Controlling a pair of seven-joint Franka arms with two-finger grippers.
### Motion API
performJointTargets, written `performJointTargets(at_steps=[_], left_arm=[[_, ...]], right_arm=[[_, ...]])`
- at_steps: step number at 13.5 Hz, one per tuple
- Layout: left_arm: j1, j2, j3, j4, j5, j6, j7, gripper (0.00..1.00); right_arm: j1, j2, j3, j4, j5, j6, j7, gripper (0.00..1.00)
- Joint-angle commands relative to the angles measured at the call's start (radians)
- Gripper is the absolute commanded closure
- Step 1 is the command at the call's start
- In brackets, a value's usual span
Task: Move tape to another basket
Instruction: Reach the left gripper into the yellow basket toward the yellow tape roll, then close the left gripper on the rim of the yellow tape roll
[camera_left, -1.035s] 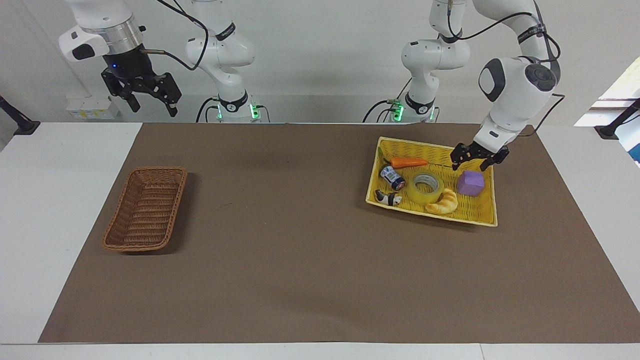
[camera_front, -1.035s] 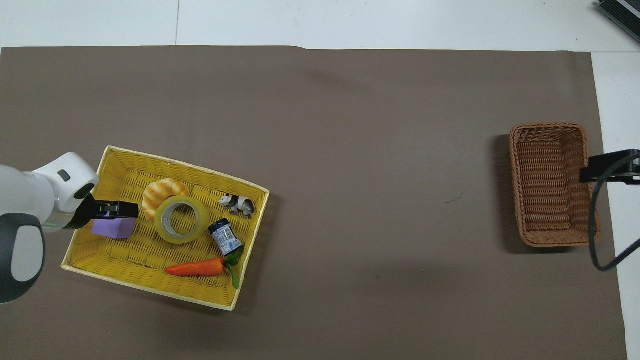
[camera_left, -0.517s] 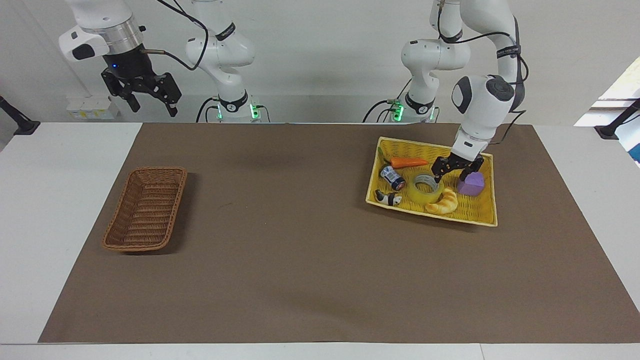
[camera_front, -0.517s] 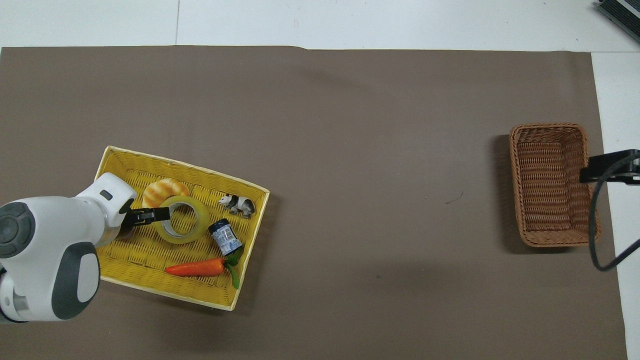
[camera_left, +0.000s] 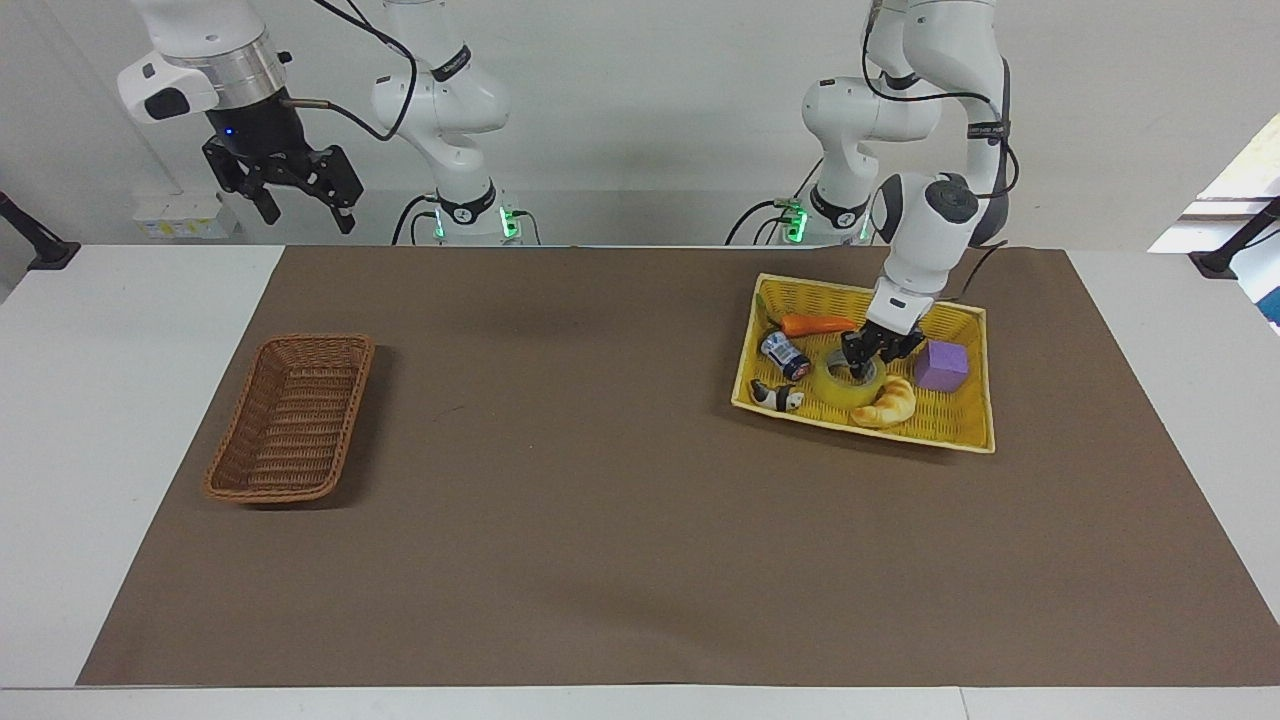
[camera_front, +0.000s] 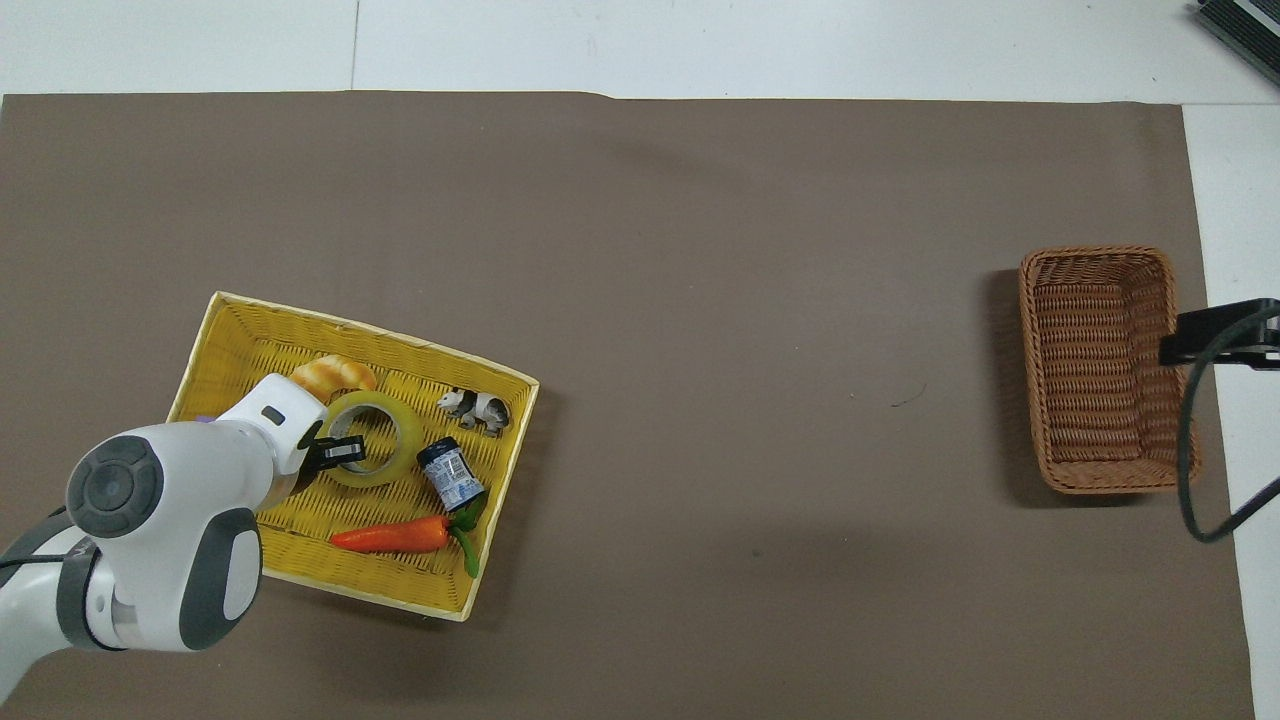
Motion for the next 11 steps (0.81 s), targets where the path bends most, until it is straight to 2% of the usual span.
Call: performJointTargets(at_steps=[1, 3, 7, 11], left_arm=[[-0.013, -0.013, 0.013, 0.017, 0.015, -0.042, -0.009, 1.00], [-0.002, -0.025, 0.014, 0.078, 0.015, -0.135, -0.009, 1.00], [0.007, -0.028, 0.017, 0.263, 0.015, -0.423, -0.007, 1.00], [0.018, -0.033, 0.022, 0.435, 0.013, -0.615, -0.021, 1.00]], right_arm=[[0.002, 0.001, -0.005, 0.009, 0.005, -0.005, -0.017, 0.00], [0.002, 0.001, -0.005, 0.009, 0.005, -0.005, -0.017, 0.00], [0.002, 0.001, -0.005, 0.009, 0.005, -0.005, -0.017, 0.00], [0.002, 0.001, -0.005, 0.009, 0.005, -0.005, -0.017, 0.00]])
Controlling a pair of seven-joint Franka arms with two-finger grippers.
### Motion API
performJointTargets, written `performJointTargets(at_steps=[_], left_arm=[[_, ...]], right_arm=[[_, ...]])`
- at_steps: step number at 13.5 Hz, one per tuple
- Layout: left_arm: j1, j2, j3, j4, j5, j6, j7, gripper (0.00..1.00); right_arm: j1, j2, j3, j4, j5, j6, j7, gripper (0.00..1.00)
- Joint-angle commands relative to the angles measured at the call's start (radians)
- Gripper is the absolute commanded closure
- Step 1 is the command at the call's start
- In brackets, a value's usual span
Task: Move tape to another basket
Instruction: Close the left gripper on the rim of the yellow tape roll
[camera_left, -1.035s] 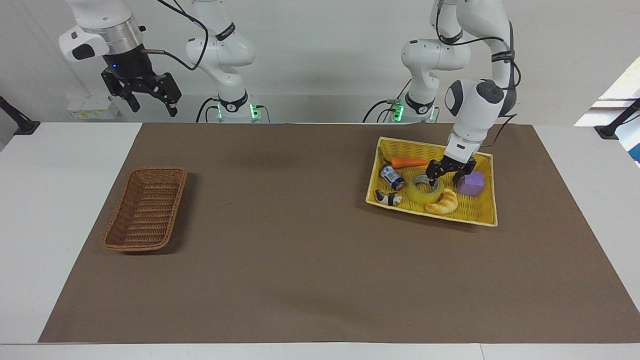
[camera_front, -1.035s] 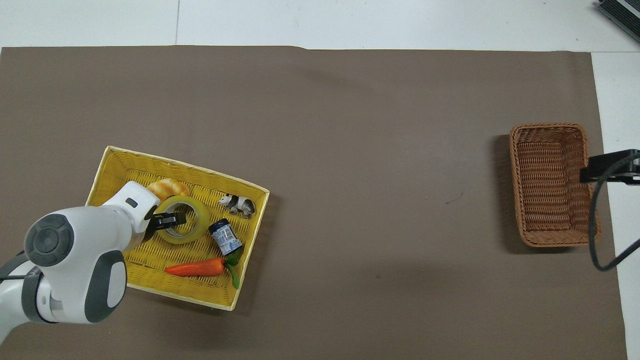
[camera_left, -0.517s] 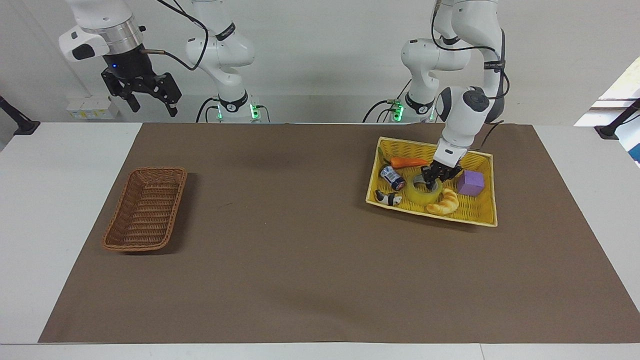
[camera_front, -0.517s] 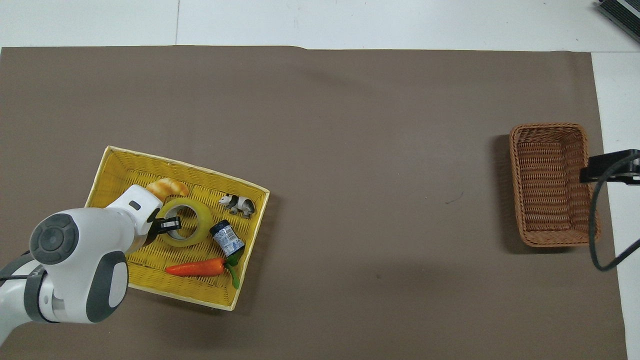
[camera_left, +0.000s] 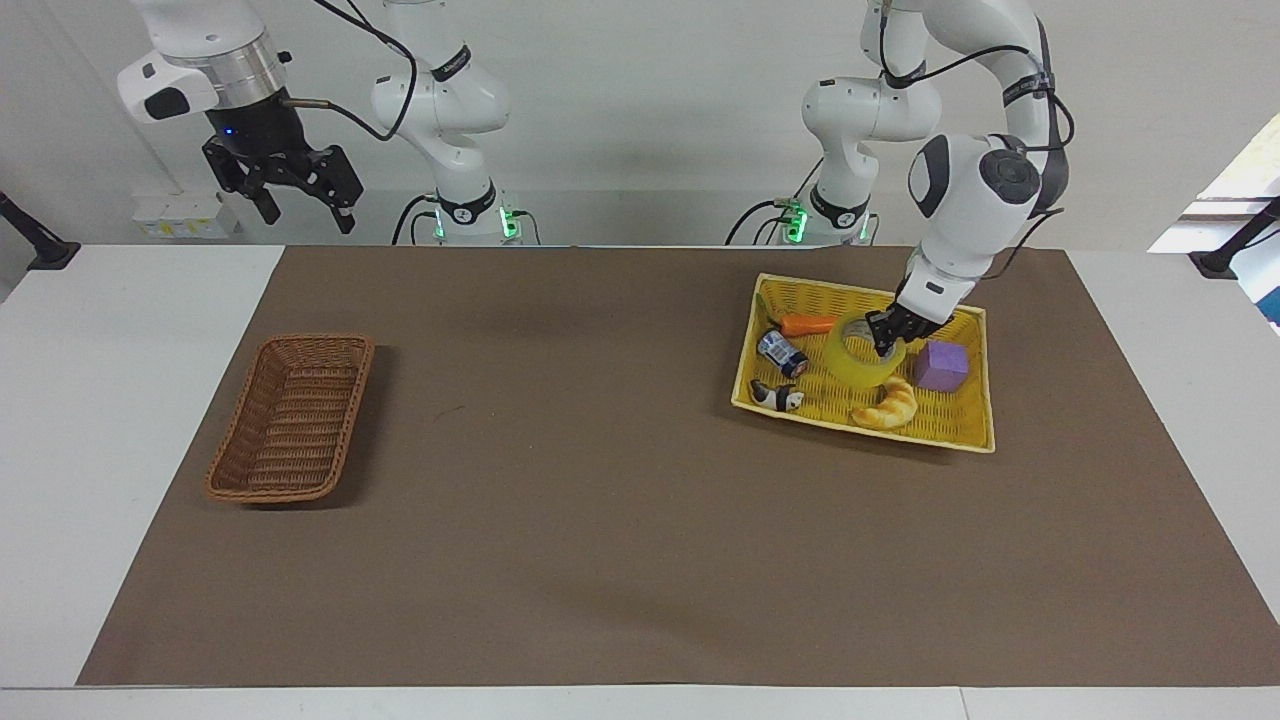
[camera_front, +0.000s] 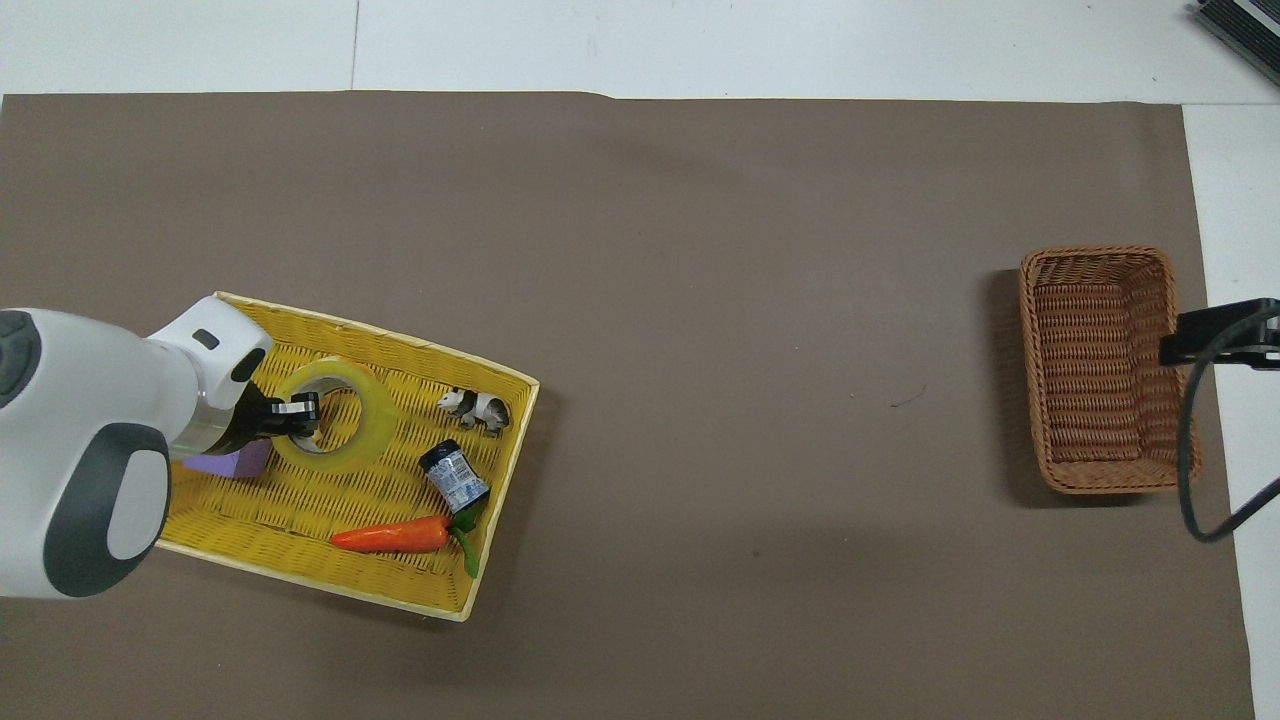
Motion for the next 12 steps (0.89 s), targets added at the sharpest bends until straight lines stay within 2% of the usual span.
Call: performJointTargets(at_steps=[1, 5, 8, 11, 12], left_arm=[[0.012, -0.001, 0.000, 0.112, 0.012, -0.137, -0.018, 1.00], [-0.008, -0.003, -0.010, 0.112, 0.006, -0.150, -0.046, 1.00], [-0.133, -0.006, -0.015, 0.116, -0.010, -0.144, -0.043, 1.00], [-0.230, 0.005, -0.015, 0.135, -0.307, -0.086, -0.051, 1.00], [-0.265, 0.008, -0.018, 0.142, -0.366, -0.041, -0.052, 1.00]], right_arm=[[0.002, 0.001, -0.005, 0.009, 0.005, -0.005, -0.017, 0.00], [0.002, 0.001, -0.005, 0.009, 0.005, -0.005, -0.017, 0.00], [0.001, 0.001, -0.005, 0.009, 0.005, -0.005, -0.017, 0.00], [0.002, 0.001, -0.005, 0.009, 0.005, -0.005, -0.017, 0.00], [0.001, 0.001, -0.005, 0.009, 0.005, -0.005, -0.017, 0.00]])
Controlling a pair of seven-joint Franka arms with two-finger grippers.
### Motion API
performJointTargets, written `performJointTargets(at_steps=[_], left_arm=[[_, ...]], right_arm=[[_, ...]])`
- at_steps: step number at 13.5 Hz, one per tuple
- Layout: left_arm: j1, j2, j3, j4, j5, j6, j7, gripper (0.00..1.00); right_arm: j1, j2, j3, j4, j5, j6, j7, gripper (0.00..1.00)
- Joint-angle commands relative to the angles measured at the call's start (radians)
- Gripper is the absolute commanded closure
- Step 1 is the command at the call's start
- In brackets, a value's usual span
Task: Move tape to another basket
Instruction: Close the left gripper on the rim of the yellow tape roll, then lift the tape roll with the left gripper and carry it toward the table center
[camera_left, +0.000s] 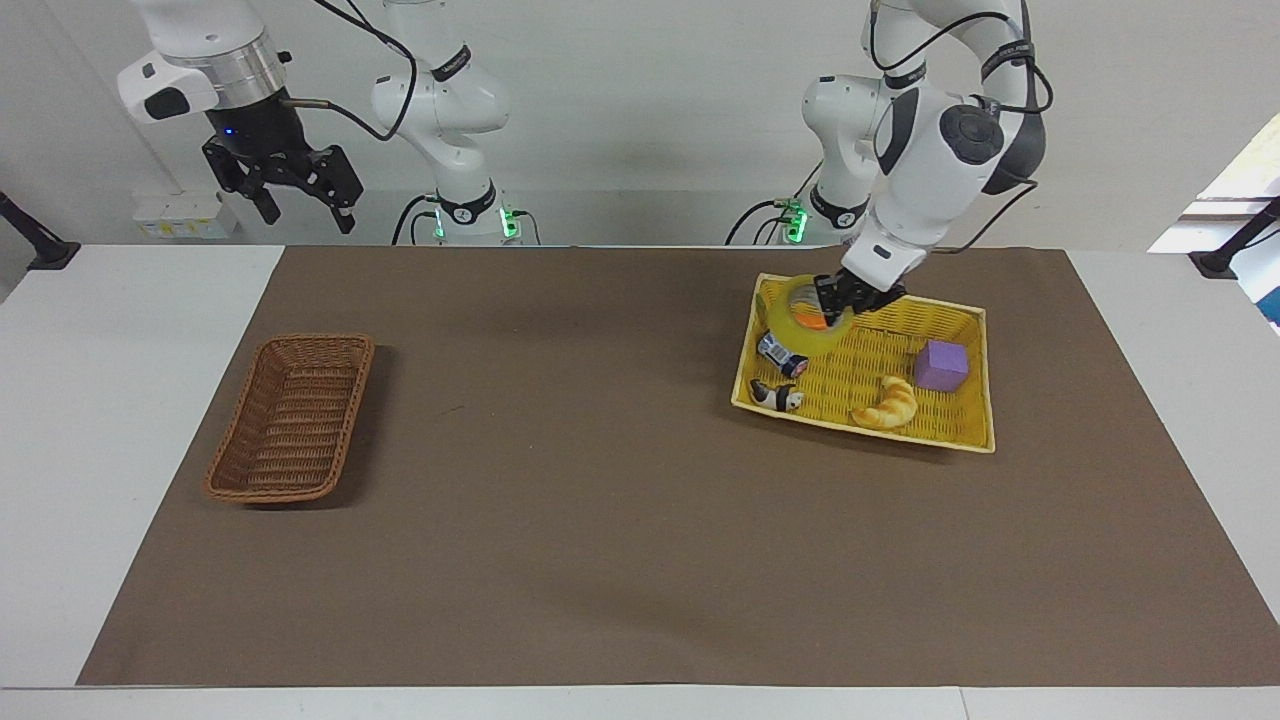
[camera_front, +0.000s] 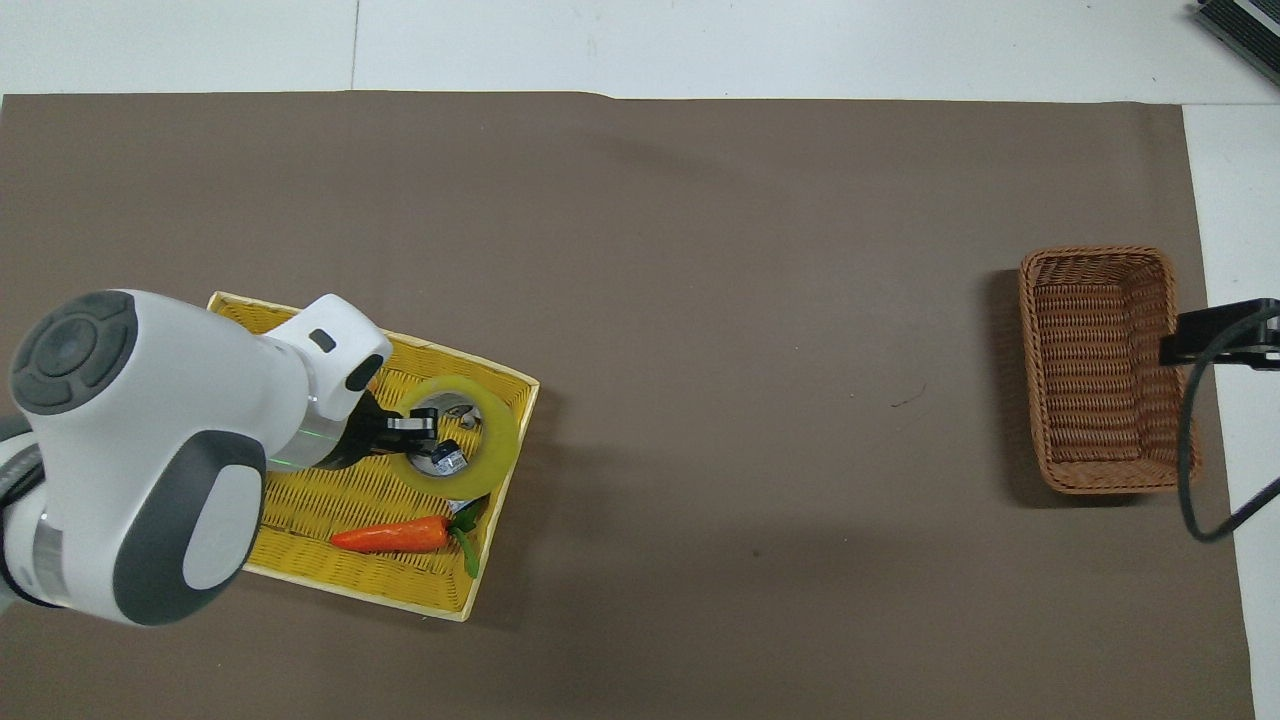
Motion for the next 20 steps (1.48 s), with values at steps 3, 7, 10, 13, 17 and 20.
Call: performJointTargets(at_steps=[3, 7, 10, 13, 17, 20], left_arm=[[-0.165, 0.013, 0.013, 0.034, -0.273, 0.211, -0.008, 1.00], [-0.257, 0.016, 0.010, 0.035, -0.439, 0.349, 0.027, 1.00], [-0.265, 0.012, -0.002, 0.035, -0.462, 0.337, 0.121, 1.00], [-0.269, 0.007, -0.005, 0.031, -0.462, 0.331, 0.122, 1.00], [-0.269, 0.008, -0.005, 0.032, -0.459, 0.333, 0.122, 1.00], [-0.272, 0.010, -0.007, 0.035, -0.451, 0.333, 0.122, 1.00]], right_arm=[[0.002, 0.001, -0.005, 0.009, 0.005, -0.005, -0.017, 0.00], [0.002, 0.001, -0.005, 0.009, 0.005, -0.005, -0.017, 0.00], [0.002, 0.001, -0.005, 0.009, 0.005, -0.005, -0.017, 0.00], [0.002, 0.001, -0.005, 0.009, 0.005, -0.005, -0.017, 0.00], [0.002, 0.001, -0.005, 0.009, 0.005, -0.005, -0.017, 0.00], [0.002, 0.001, -0.005, 0.009, 0.005, -0.005, -0.017, 0.00]])
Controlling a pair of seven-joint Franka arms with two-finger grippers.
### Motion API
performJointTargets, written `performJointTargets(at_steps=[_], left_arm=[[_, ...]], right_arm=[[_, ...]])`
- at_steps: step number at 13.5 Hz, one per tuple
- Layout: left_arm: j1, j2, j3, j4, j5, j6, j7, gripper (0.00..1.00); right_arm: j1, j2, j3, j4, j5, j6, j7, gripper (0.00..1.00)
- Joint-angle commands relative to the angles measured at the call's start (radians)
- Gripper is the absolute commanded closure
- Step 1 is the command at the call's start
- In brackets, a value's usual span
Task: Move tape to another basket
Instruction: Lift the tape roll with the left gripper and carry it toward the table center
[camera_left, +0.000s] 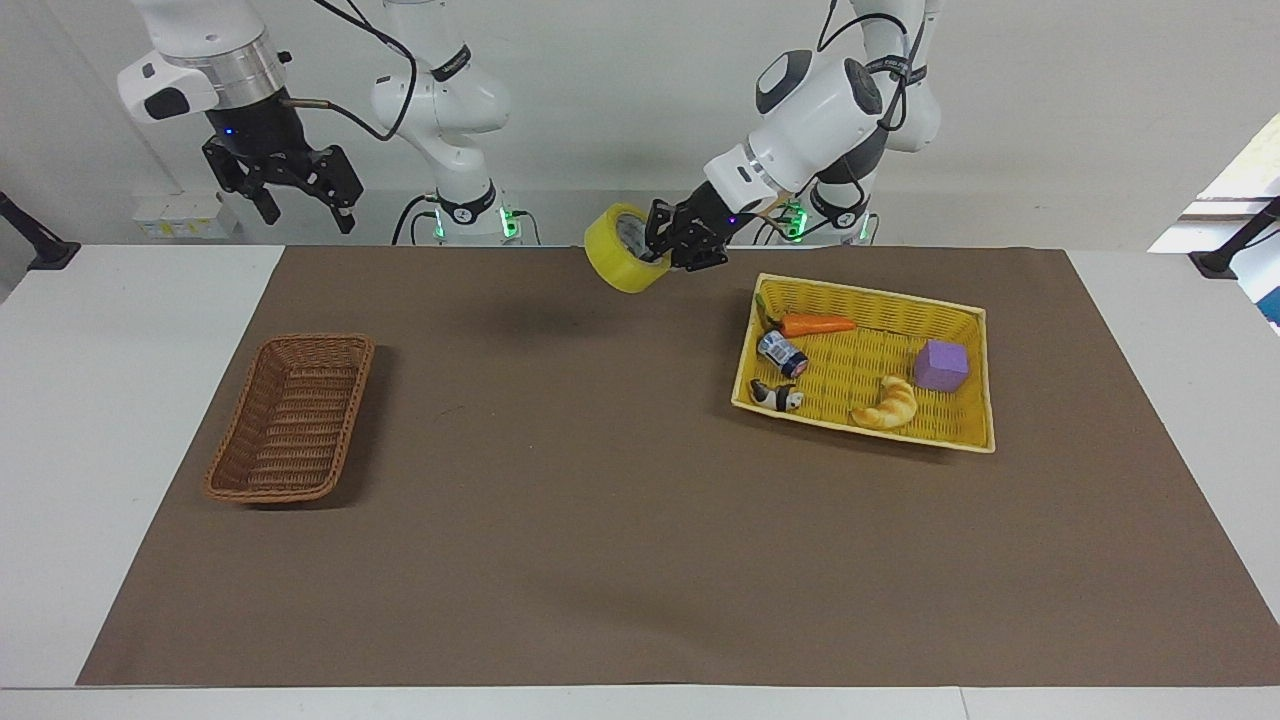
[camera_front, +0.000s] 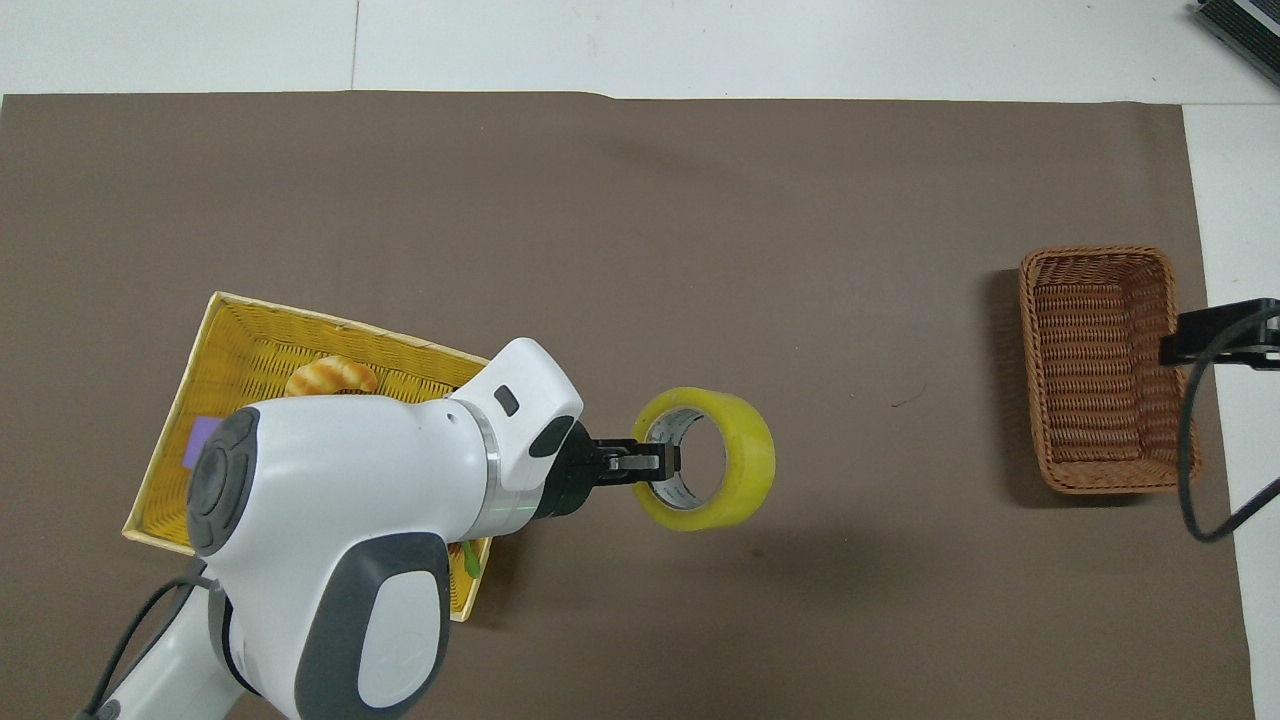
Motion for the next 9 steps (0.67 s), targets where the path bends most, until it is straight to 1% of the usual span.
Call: performJointTargets(at_steps=[1, 9], left_arm=[[-0.022, 0.003, 0.014, 0.020, -0.014, 0.001, 0.012, 1.00], [-0.022, 0.003, 0.014, 0.020, -0.013, 0.000, 0.003, 1.00]], right_arm=[[0.002, 0.001, -0.005, 0.009, 0.005, -0.005, -0.017, 0.00], [0.004, 0.001, -0.005, 0.007, 0.007, 0.009, -0.020, 0.00]])
